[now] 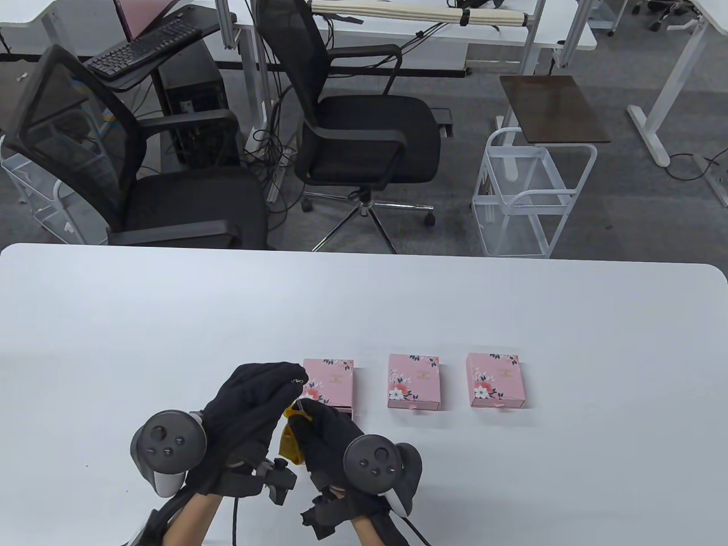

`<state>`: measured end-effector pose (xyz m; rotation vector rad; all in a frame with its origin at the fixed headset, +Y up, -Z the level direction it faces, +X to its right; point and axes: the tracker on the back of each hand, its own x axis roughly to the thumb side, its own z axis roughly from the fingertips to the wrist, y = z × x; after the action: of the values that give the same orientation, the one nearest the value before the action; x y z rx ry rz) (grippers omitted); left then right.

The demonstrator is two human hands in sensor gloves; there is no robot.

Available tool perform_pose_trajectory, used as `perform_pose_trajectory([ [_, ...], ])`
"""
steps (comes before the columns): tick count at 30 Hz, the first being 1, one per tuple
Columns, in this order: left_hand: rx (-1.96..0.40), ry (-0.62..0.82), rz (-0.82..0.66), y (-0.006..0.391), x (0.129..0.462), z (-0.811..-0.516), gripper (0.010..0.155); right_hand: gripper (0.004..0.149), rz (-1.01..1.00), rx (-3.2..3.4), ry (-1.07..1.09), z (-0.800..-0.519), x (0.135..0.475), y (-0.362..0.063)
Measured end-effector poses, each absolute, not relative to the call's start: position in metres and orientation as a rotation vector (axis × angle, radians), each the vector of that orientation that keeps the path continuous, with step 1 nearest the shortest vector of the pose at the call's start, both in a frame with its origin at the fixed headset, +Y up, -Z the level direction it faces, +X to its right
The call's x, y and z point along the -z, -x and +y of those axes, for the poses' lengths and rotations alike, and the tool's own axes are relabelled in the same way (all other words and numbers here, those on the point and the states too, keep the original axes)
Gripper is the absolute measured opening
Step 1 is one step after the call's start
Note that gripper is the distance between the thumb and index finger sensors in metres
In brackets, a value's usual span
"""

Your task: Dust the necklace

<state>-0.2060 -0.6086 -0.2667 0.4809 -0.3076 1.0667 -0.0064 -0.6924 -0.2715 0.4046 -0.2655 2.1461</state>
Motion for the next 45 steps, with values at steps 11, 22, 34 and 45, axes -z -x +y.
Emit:
perform_pose_trajectory([
  [11,-1.093,-0.509,-0.306,0.213,0.266,-0.604,0.036,0.039,-0.239,-2.198,-0.411,-0.698,0.273,0.008],
  [22,-1.117,-0.545,-0.321,0.218,0.265,-0.601,0.036,0.039,-0.049,-2.098,-0.373,-0.71,0.275,0.015],
  [34,-1.167,-0.588,-0.309,0.232,0.261,-0.592,0.036,0.038,-0.026,-2.314,-0.393,-0.714,0.276,0.018],
  [45,-1.184,-0.618,-0.293,0.242,0.259,-0.587,0.036,0.039,-0.04,-2.369,-0.415,-0.713,0.274,0.022],
])
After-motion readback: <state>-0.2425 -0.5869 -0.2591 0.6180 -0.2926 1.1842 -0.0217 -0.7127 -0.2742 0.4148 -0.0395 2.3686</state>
